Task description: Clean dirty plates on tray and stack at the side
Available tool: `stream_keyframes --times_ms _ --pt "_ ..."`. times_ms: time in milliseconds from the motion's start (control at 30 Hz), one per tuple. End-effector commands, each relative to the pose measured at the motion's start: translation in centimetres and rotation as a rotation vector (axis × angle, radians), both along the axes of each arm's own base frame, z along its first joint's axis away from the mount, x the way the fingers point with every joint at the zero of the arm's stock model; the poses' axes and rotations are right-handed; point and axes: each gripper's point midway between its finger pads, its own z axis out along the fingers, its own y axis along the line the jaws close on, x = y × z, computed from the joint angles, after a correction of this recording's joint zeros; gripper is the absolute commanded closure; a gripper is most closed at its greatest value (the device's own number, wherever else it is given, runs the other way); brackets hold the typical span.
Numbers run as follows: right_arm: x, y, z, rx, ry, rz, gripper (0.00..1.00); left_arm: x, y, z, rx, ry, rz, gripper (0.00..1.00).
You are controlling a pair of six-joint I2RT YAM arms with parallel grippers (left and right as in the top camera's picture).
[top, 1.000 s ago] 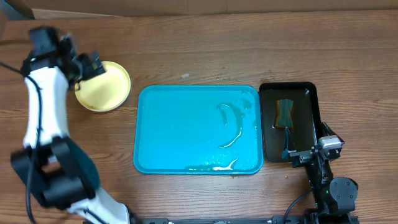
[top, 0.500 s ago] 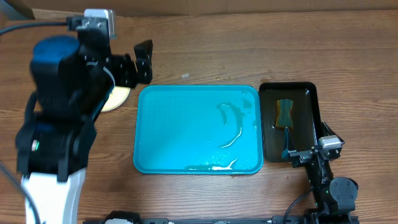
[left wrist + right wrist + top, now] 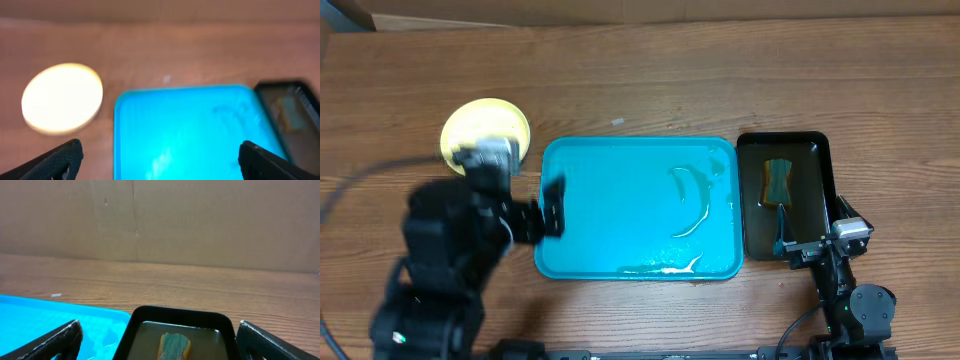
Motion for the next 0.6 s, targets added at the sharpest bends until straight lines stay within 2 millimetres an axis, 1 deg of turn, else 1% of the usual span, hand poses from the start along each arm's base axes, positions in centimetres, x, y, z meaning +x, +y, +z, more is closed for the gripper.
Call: stream_keyframes --times_ms 0,67,133,167,233,300,400,467,533,567 --pt "0.0 0.0 -0.2 -0.002 -0.004 -0.001 0.00 -1.6 1.0 -3.2 0.029 -0.016 0.030 0.00" --pt "0.0 0.0 -0.2 -0.002 -0.004 -0.001 0.00 -1.9 1.1 -4.6 0.013 -0.085 0.034 0.00" --pt "0.0 0.0 -0.2 -0.002 -0.004 -0.001 0.00 -1.7 1.0 -4.7 -0.023 -0.172 0.049 0.00" --pt "0.0 -0.1 -0.2 -0.002 -0.004 -0.001 0.00 -1.5 1.0 -4.5 -0.050 -0.234 0.058 0.00" --pt "0.0 0.0 -0.2 -0.002 -0.004 -0.001 0.00 -1.0 1.0 -3.3 -0.103 -0.381 0.072 0.00" --pt "0.0 0.0 -0.2 -0.002 -0.004 -0.001 0.00 -0.8 1.0 -1.4 -0.140 -0.546 0.071 0.00" --pt "0.0 -0.1 -0.2 -0.002 -0.004 -0.001 0.00 -1.6 1.0 1.7 -0.199 -0.811 0.064 0.00" --pt "0.0 0.0 -0.2 -0.002 -0.004 -0.001 0.00 -2.4 1.1 2.7 -0.217 -0.931 0.058 0.00" --pt "0.0 0.0 -0.2 -0.002 -0.004 -0.001 0.00 -3.1 1.2 2.9 -0.229 -1.016 0.054 0.00" --pt "0.0 -0.1 -0.2 -0.002 -0.004 -0.001 0.00 -3.3 1.2 2.7 -0.233 -1.048 0.053 0.00"
